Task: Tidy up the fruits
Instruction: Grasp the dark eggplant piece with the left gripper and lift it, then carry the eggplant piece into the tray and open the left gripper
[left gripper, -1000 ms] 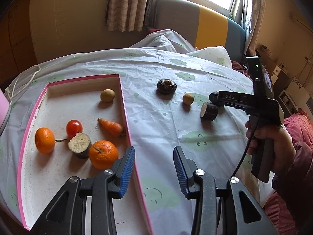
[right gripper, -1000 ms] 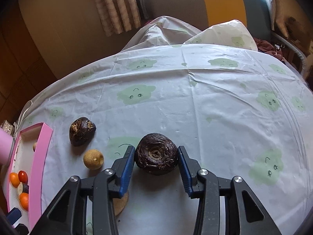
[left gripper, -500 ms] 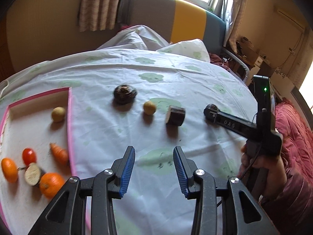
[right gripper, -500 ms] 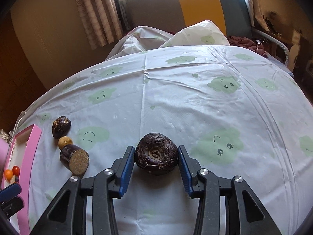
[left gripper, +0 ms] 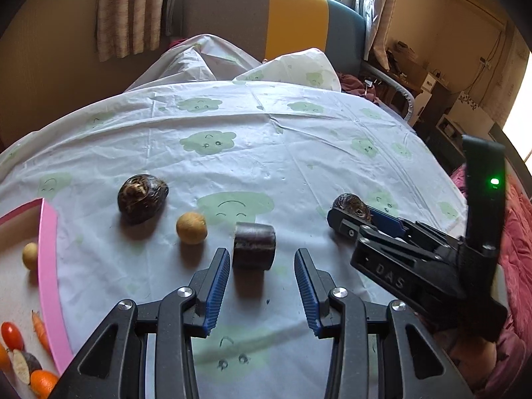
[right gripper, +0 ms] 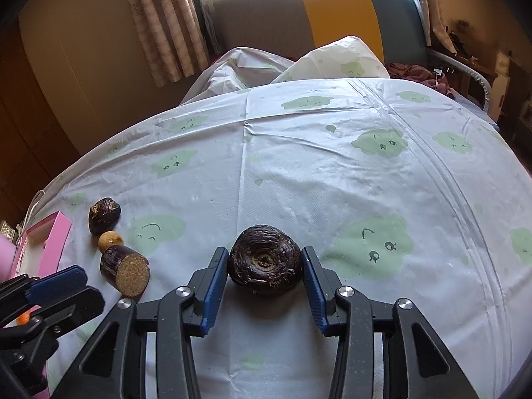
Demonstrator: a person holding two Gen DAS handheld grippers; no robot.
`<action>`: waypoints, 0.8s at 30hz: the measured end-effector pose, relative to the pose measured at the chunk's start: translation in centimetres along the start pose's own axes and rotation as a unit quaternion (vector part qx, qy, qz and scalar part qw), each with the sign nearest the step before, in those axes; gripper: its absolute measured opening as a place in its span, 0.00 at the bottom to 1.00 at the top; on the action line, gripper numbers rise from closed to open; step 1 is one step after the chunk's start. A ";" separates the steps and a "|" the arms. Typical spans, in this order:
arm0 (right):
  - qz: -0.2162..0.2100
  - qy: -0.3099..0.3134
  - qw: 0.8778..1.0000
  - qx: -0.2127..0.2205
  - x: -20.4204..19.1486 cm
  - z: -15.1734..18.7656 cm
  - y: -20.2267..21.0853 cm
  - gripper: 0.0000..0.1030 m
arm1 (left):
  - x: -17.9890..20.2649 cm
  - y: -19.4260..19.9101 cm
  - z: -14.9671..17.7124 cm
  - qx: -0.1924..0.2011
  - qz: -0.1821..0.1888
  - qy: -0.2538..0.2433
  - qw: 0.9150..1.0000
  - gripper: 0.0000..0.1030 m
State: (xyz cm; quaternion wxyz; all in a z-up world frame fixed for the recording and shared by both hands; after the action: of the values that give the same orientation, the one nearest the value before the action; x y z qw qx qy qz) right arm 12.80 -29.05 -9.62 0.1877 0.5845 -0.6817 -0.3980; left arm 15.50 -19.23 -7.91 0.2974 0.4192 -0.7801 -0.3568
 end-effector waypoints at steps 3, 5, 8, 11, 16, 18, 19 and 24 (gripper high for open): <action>-0.001 -0.001 1.000 0.000 0.0 0.0 -0.1 0.43 | -0.1 -1.6 -0.1 -0.015 -0.008 0.004 1.000 0.29; -0.001 0.000 1.000 0.001 0.0 0.0 -0.1 0.43 | -0.1 -1.7 -0.1 -0.006 -0.005 0.004 1.000 0.28; -0.001 0.000 1.000 0.002 0.0 0.0 -0.1 0.43 | -0.3 -1.2 0.5 -0.003 -0.003 0.012 1.000 0.28; 0.000 0.001 1.000 0.002 -0.1 0.0 -0.1 0.43 | -0.5 -0.4 1.3 0.000 -0.013 0.015 1.000 0.28; 0.000 0.000 1.000 0.001 -0.1 0.0 -0.1 0.43 | -1.4 1.1 3.0 0.000 -0.026 0.039 0.999 0.28; 0.004 0.004 1.000 0.000 -0.2 0.0 -0.2 0.43 | -1.6 1.9 3.7 0.005 -0.030 0.043 0.999 0.28; 0.007 0.006 1.000 -0.001 -0.3 0.0 -0.2 0.43 | -1.6 2.3 4.0 0.007 -0.033 0.044 0.998 0.28; 0.018 0.016 1.000 -0.004 -0.6 0.0 -0.4 0.44 | -2.0 3.7 5.7 0.021 -0.046 0.044 0.998 0.28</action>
State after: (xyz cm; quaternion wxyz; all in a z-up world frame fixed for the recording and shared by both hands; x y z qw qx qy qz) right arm 13.19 -28.46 -9.82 0.2081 0.5776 -0.6873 -0.3882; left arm 10.43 -14.31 -8.44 0.3057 0.4766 -0.7533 -0.3344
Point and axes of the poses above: each gripper's, at about its wrist camera, not at the fingertips, and y roughly against the way its jaws point, x to its right, z to its underside, the point moved 4 cm from there along -y, roughly the way its jaws point
